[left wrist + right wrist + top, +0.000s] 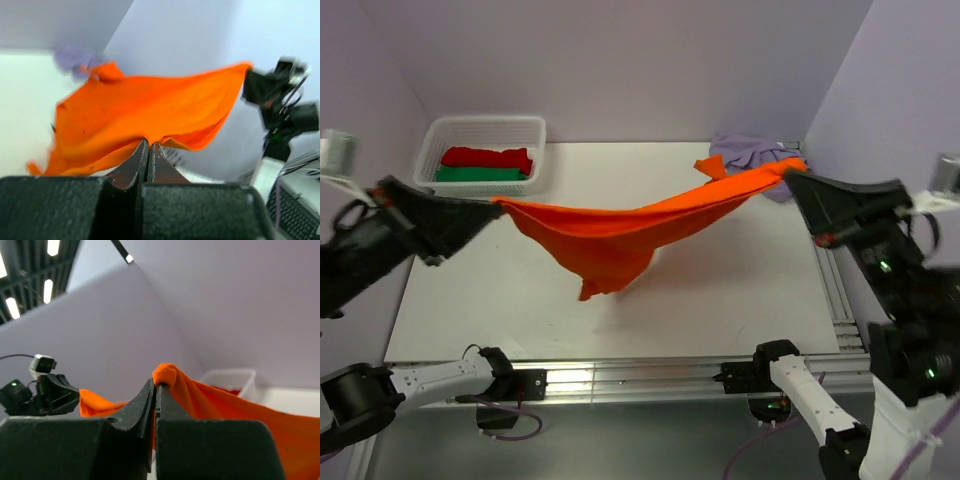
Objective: Roll the t-shirts
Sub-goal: Flatten the tshirt
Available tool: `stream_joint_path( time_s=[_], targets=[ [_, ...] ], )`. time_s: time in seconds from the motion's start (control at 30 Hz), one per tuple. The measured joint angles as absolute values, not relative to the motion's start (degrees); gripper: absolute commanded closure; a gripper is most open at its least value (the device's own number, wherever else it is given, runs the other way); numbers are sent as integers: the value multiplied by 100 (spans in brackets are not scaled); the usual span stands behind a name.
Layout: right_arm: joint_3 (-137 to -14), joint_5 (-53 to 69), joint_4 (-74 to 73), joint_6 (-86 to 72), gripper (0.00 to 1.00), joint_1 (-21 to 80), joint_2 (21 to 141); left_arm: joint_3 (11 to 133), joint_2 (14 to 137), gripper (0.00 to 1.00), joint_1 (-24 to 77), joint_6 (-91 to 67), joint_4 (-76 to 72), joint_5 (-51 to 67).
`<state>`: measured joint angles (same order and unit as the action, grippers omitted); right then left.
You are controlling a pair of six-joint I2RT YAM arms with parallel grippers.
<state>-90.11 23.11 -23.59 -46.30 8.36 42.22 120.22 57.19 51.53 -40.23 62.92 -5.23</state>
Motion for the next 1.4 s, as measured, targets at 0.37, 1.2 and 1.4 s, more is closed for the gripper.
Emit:
stream_joint_path(
  time_s=[0.37,1.2,1.4],
  targets=[
    [-10694,1559,-2860,-4488,100,836,4493,13214,6875,100,5155,-3157,5741,-1232],
    [-12075,1914,-2016,-4866,100,482,9198,12508,9623,100,663,-3625,2818,1929],
    [-11928,2456,-1216,-5229,100,-211,8136,12549,8700,100,655,-3621,2165,2014]
  ],
)
